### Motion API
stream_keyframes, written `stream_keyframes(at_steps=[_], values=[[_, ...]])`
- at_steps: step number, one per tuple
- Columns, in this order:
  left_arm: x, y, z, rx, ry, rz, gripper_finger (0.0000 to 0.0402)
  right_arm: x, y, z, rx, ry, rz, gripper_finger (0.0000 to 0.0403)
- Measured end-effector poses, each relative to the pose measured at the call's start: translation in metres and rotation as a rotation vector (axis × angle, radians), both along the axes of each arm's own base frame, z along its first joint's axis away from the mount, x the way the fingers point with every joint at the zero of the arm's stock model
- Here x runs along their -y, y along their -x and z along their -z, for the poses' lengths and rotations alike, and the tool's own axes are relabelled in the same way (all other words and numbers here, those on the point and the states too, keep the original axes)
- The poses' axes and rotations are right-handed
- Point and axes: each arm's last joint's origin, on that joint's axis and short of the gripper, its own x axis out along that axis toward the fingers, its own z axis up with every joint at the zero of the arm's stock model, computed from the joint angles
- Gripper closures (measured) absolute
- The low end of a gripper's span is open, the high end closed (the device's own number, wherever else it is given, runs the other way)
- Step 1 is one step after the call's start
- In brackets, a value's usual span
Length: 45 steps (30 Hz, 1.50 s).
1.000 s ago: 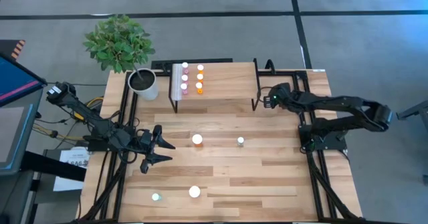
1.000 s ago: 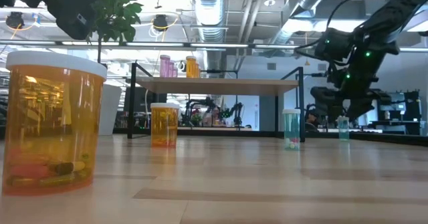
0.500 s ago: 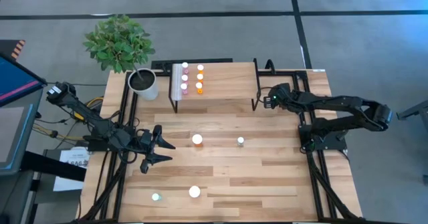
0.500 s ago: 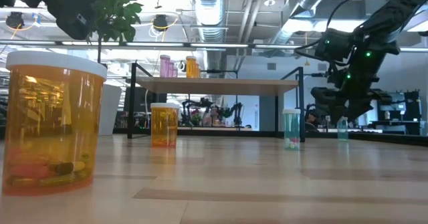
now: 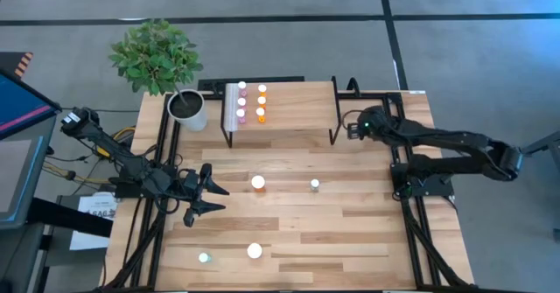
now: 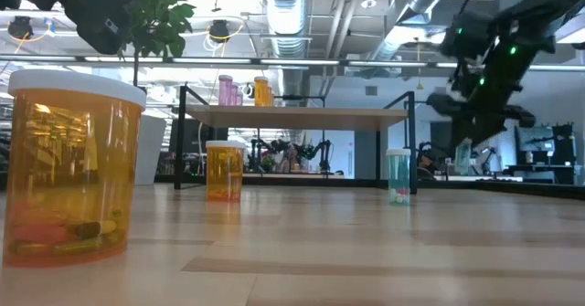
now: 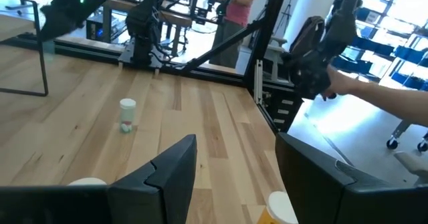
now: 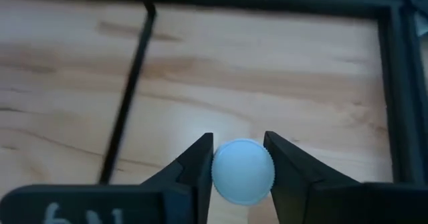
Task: Pick and place medicine bottles onto shelf by color
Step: Put the top right blue pill bottle on the shelf
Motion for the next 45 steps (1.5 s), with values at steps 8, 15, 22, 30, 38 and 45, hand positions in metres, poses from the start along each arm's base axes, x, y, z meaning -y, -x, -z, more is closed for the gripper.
stream_keyframes(at_steps=[8,15,22,30,38,45], values=[[0.000,0.000,0.000,0.001,-0.004,-0.006,0.0210,-0.012,0.006,-0.062,0.183,0.084,-0.067,0.0270],[0.000,0.000,0.000,0.000,0.003,-0.013,0.0210,-0.024,-0.001,-0.123,0.366,0.183,-0.153,0.0265],[-0.001,0.000,0.000,0.003,-0.005,-0.032,0.0210,-0.021,-0.033,-0.156,0.406,0.244,-0.226,0.0269],[-0.001,0.000,0.000,0.001,0.008,-0.043,0.0210,-0.001,-0.092,-0.178,0.358,0.260,-0.295,0.0266],[-0.001,0.000,0.000,0.001,0.009,-0.041,0.0210,0.025,-0.147,-0.192,0.253,0.296,-0.417,0.0267],[-0.001,0.000,0.000,-0.002,0.018,-0.040,0.0210,0.043,-0.182,-0.188,0.194,0.288,-0.511,0.0266]])
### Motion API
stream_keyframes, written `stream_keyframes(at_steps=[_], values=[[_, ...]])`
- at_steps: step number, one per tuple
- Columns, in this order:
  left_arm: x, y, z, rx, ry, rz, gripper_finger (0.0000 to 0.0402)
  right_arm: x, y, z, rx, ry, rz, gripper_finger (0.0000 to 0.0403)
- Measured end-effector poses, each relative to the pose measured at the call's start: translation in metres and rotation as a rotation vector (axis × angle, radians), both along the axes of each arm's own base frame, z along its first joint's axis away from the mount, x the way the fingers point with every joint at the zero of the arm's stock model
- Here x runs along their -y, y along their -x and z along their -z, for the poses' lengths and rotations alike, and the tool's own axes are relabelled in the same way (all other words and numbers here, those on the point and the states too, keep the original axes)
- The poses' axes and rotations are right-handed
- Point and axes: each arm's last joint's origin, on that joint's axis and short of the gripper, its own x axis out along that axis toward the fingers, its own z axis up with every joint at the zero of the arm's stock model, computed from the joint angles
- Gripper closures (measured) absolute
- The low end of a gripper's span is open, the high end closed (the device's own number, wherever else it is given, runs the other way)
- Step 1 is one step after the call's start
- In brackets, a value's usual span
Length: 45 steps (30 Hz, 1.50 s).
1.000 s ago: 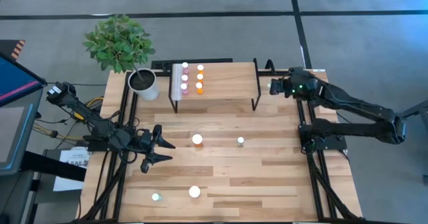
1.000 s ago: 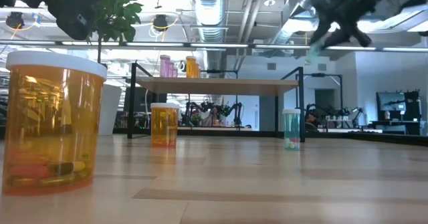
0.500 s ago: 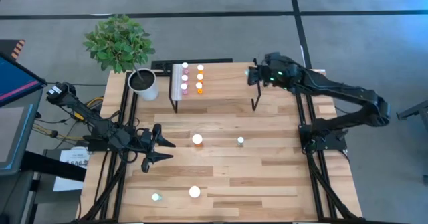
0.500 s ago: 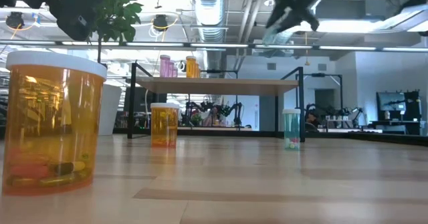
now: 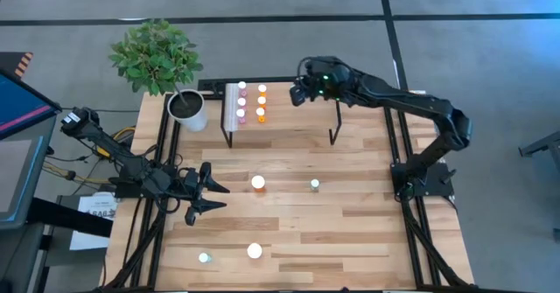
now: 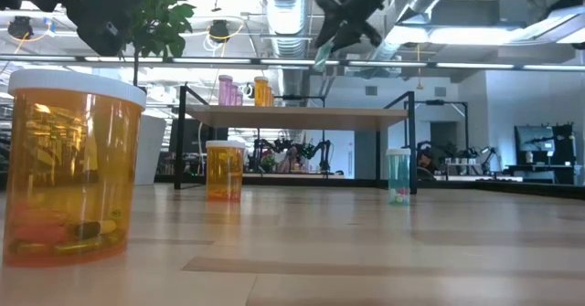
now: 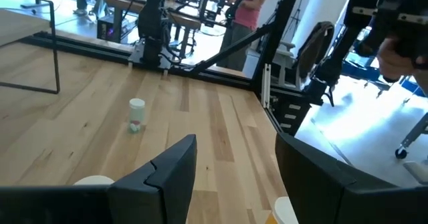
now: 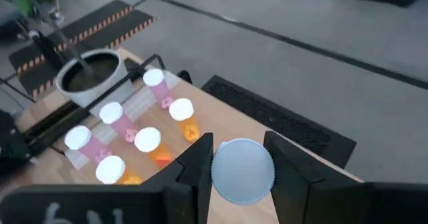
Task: Pick and place medicine bottles onto shelf by color
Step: Put the top right blue pill bottle on the shelf
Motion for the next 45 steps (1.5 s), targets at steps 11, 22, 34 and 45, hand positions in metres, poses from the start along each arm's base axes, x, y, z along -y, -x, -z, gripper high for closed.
stream_keyframes(at_steps=[11,22,34,45], values=[[0.000,0.000,0.001,-0.006,-0.003,0.000,0.0210,0.021,-0.040,0.032,-0.129,-0.025,-0.027,0.0260],[0.000,0.000,0.001,-0.009,-0.007,0.003,0.0210,0.039,-0.042,0.058,-0.237,-0.073,0.004,0.0259],[-0.001,0.000,0.003,-0.025,-0.019,-0.005,0.0210,0.038,-0.041,0.058,-0.243,-0.076,0.005,0.0255],[-0.001,0.000,0.003,-0.024,-0.018,-0.005,0.0210,0.045,-0.038,0.058,-0.258,-0.062,0.009,0.0256]])
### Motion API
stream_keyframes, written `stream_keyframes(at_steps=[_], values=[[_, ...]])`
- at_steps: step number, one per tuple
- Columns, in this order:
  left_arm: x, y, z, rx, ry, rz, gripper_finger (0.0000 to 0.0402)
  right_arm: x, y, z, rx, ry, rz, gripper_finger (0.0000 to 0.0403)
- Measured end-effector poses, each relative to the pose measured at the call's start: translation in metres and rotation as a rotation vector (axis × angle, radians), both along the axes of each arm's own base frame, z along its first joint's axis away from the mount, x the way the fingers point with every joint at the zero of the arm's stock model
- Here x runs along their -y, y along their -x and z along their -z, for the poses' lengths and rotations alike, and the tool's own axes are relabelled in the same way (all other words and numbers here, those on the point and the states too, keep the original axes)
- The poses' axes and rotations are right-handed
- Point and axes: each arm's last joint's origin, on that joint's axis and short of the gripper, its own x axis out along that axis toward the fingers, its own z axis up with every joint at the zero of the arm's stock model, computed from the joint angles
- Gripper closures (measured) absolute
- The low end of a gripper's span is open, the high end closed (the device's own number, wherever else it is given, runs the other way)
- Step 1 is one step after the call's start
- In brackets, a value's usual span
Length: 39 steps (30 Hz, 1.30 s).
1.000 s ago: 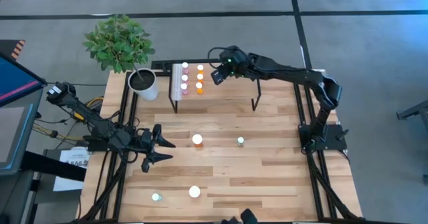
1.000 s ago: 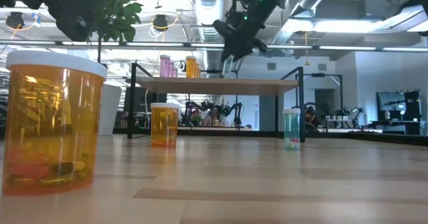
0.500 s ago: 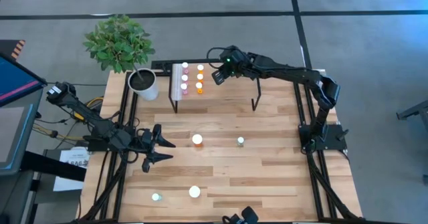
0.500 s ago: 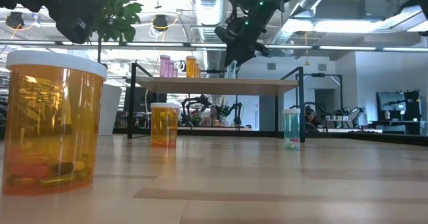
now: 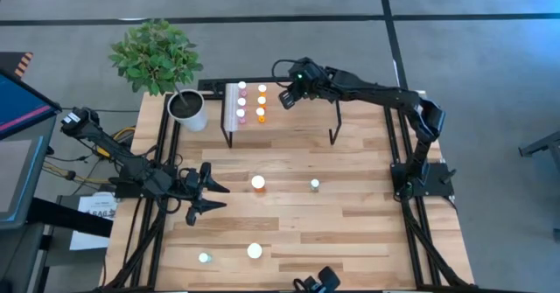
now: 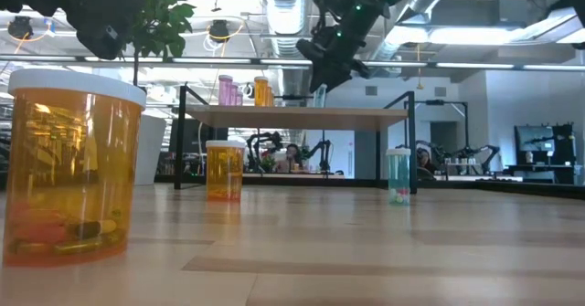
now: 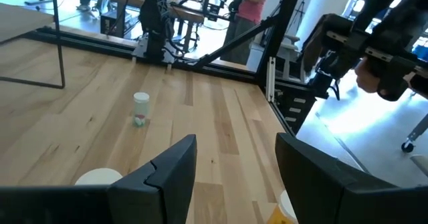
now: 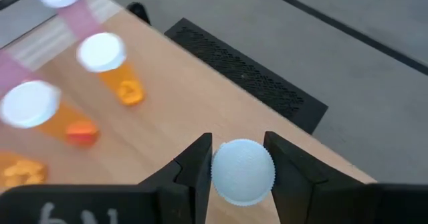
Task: Pick and place medicine bottles onto shelf by color
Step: Put the top right blue pill bottle on the shelf
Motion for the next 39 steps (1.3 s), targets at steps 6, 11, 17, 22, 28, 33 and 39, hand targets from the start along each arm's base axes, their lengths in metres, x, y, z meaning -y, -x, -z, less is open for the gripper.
stream_keyframes(at_steps=[6,11,17,22,28,33,39], values=[[0.0000,0.0000,-0.0001,0.002,-0.006,0.001,0.0210,0.0042,0.0026,0.0004,0.004,-0.013,0.006,0.0253],[0.0000,0.0000,-0.0001,0.002,-0.006,0.001,0.0210,0.0034,0.0012,-0.0004,0.015,-0.012,-0.004,0.0254],[0.0000,-0.0001,-0.0006,0.006,-0.003,0.001,0.0210,0.0030,0.0014,0.0000,0.010,-0.016,-0.012,0.0252],[0.0000,-0.0001,-0.0005,0.006,-0.003,0.001,0.0210,0.0008,0.0001,0.0000,0.007,-0.013,-0.024,0.0252],[0.0002,0.0000,-0.0010,0.009,0.002,0.007,0.0210,-0.0021,-0.0015,0.0000,0.009,-0.019,-0.044,0.0250],[0.0003,0.0000,-0.0010,0.008,0.006,0.008,0.0210,-0.0019,-0.0016,0.0002,0.010,-0.021,-0.043,0.0250],[0.0003,0.0000,-0.0010,0.008,0.007,0.008,0.0210,-0.0021,-0.0017,0.0002,0.011,-0.022,-0.043,0.0249]])
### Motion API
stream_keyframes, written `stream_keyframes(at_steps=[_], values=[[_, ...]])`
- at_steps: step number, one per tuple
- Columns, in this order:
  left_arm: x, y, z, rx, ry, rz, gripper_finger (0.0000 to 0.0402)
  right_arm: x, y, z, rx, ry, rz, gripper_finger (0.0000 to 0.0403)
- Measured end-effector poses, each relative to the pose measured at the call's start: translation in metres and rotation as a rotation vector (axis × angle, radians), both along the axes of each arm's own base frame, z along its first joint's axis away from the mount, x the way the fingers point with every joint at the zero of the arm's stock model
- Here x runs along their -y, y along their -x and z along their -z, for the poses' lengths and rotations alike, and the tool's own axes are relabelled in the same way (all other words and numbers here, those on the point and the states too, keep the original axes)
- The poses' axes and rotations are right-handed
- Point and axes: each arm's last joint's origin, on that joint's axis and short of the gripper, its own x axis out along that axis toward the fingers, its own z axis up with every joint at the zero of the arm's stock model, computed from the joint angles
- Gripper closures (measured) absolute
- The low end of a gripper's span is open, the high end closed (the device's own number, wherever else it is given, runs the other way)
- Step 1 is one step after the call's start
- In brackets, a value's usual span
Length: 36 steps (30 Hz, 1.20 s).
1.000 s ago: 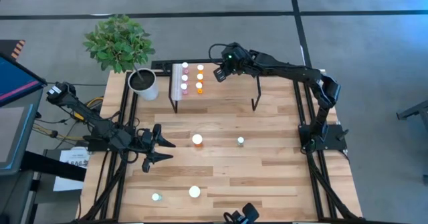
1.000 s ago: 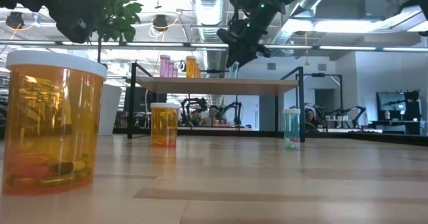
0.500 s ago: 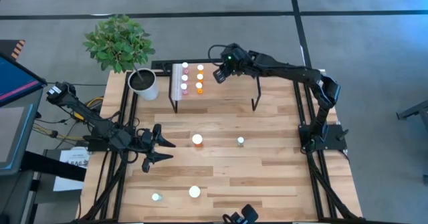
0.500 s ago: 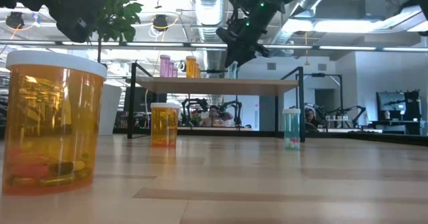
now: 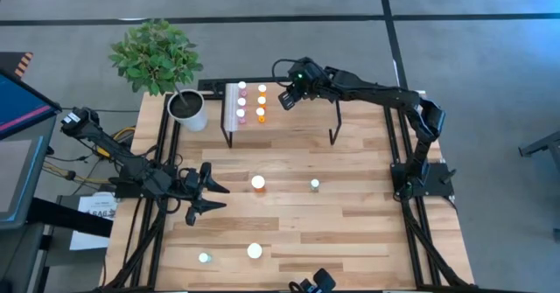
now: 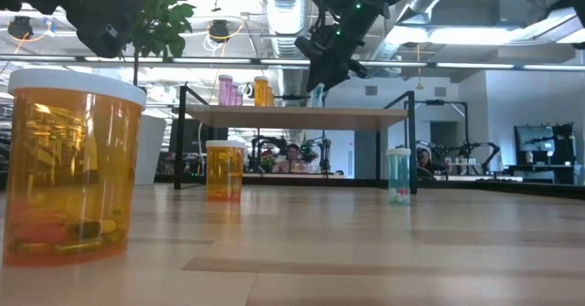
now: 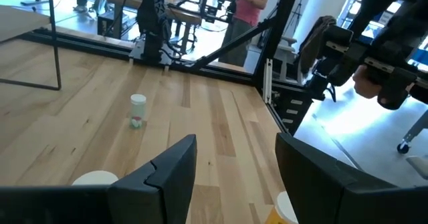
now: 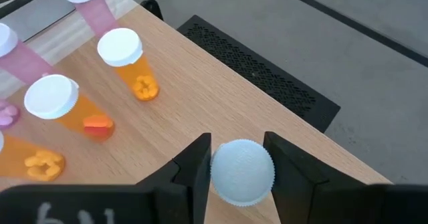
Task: Pick and place medicine bottles onto shelf by color
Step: Put the top right blue pill bottle on the shelf
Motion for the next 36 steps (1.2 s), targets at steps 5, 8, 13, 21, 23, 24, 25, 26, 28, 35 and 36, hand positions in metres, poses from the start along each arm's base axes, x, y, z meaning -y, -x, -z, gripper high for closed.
stream_keyframes(at_steps=[5,8,13,21,23,24,25,26,28,35,36], values=[[0.000,0.000,0.000,0.000,0.000,0.000,0.0210,-0.002,-0.001,0.000,0.004,-0.004,-0.001,0.0242],[0.000,0.000,0.000,0.000,0.000,0.000,0.0210,-0.002,-0.001,0.000,0.004,-0.005,-0.001,0.0236],[0.000,0.000,0.000,-0.001,0.000,0.001,0.0210,-0.002,-0.001,0.000,0.005,-0.005,0.000,0.0226],[0.000,0.000,0.000,-0.002,0.005,0.000,0.0210,-0.003,-0.001,0.000,0.005,-0.011,0.002,0.0224],[0.000,0.000,0.000,-0.002,0.005,0.000,0.0210,-0.003,-0.001,0.001,-0.001,-0.014,0.001,0.0223],[0.000,0.000,0.000,-0.002,0.004,0.000,0.0210,-0.004,-0.001,0.001,-0.004,-0.014,-0.001,0.0222],[0.000,0.000,0.000,-0.002,0.004,0.000,0.0210,-0.004,-0.001,0.001,-0.009,-0.016,-0.002,0.0222],[0.000,0.000,0.000,-0.002,0.004,0.000,0.0210,-0.005,-0.001,0.002,-0.015,-0.019,-0.004,0.0221],[0.000,0.000,0.000,-0.002,0.004,0.000,0.0210,-0.007,0.003,0.000,-0.024,-0.033,0.011,0.0221],[0.000,0.000,-0.001,0.008,0.011,0.000,0.0210,-0.006,0.024,-0.013,0.058,-0.121,0.271,0.0224],[0.000,0.000,-0.002,0.014,0.015,0.000,0.0210,-0.005,0.026,-0.014,0.073,-0.137,0.297,0.0224]])
